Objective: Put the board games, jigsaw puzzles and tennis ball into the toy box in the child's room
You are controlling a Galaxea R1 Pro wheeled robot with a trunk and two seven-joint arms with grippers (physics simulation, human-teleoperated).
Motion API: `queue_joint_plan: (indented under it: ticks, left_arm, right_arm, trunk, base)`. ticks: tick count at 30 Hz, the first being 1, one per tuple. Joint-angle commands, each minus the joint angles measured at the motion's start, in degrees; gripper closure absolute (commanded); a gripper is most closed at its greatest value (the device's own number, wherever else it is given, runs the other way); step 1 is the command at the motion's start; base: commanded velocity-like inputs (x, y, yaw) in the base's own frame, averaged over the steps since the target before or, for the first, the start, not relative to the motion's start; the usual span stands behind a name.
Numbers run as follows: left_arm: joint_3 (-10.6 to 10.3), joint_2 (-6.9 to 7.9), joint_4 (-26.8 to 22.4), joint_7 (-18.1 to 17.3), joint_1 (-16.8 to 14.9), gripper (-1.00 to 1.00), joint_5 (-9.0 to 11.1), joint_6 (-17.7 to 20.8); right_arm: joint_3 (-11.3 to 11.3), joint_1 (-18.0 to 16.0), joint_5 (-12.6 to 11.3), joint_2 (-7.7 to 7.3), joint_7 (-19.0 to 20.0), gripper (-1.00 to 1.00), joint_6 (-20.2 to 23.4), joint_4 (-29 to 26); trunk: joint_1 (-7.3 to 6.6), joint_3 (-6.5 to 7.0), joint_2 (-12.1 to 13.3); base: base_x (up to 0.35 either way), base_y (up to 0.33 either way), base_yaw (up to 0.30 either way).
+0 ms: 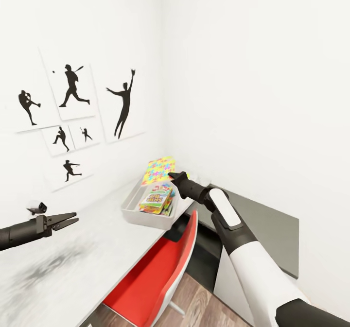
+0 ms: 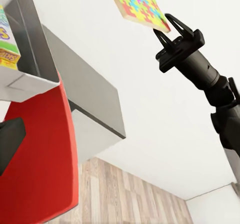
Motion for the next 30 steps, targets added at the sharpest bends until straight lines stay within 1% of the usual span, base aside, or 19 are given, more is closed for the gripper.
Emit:
queue_joint_plan:
  ticks: [1,7,13,19,25,28,30]
  left_arm:
    - [-0.01,-0.12,-0.01,-0.21,-0.06,-1.0,0.0,0.61]
    - [-0.01,-0.54,-0.01,-0.22,-0.06,-1.0,-0.06,0.61]
    - [0.04,-0.65,-0.01,-0.22,-0.06,-1.0,-0.09,0.61]
    - [0.12,-0.66,-0.01,-0.22,-0.06,-1.0,-0.09,0.61]
    - [0.16,-0.66,-0.01,-0.22,-0.06,-1.0,-0.09,0.61]
    - [0.17,-0.66,-0.01,-0.22,-0.06,-1.0,-0.09,0.61]
    - [0.17,-0.66,-0.01,-0.22,-0.06,-1.0,-0.09,0.61]
  right_arm:
    - [0.0,-0.05,-0.62,0.0,-0.57,1.0,0.02,-0.09]
    - [0.0,-0.05,-0.64,0.0,-0.55,1.0,0.02,-0.09]
    - [0.02,-0.05,-0.62,0.0,-0.53,1.0,0.0,-0.09]
    - [0.55,-0.05,-0.16,0.0,-0.98,1.0,-0.76,0.12]
    - [0.61,-0.13,0.0,0.0,-1.2,1.0,-1.06,0.68]
    - [0.66,-0.31,0.0,0.0,-1.22,1.0,-2.61,2.1]
    - [0.85,-0.66,0.0,0.0,-1.27,1.0,-5.39,4.45]
  trunk:
    - [0.05,-0.14,-0.14]
    - [0.05,-0.14,-0.14]
    - [0.05,-0.14,-0.14]
    - [0.05,-0.14,-0.14]
    - [0.05,-0.14,-0.14]
    - [0.05,-0.14,-0.14]
    - [0.05,-0.14,-0.14]
  base:
    - [0.16,-0.162,0.015]
    - [0.168,-0.132,0.129]
    - [0.031,-0.018,0.19]
    - [0.004,-0.002,0.034]
    - [0.0,0.0,0.004]
    - [0.0,0.0,0.0]
    - [0.0,0.0,0.0]
